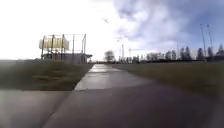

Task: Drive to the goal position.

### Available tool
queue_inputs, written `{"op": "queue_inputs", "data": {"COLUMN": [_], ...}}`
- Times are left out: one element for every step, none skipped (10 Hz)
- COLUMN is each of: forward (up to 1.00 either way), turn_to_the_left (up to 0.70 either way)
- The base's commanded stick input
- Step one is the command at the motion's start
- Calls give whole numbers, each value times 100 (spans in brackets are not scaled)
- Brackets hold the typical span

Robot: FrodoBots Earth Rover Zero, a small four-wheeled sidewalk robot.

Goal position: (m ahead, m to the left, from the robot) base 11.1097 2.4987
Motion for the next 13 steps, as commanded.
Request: {"op": "queue_inputs", "data": {"forward": [100, 100, 100, 100, 100, 100, 100, 100, 100, 100, 100, 100, 100], "turn_to_the_left": [0, 0, 0, 0, 0, 0, 0, 0, 0, 0, 0, 0, 0]}}
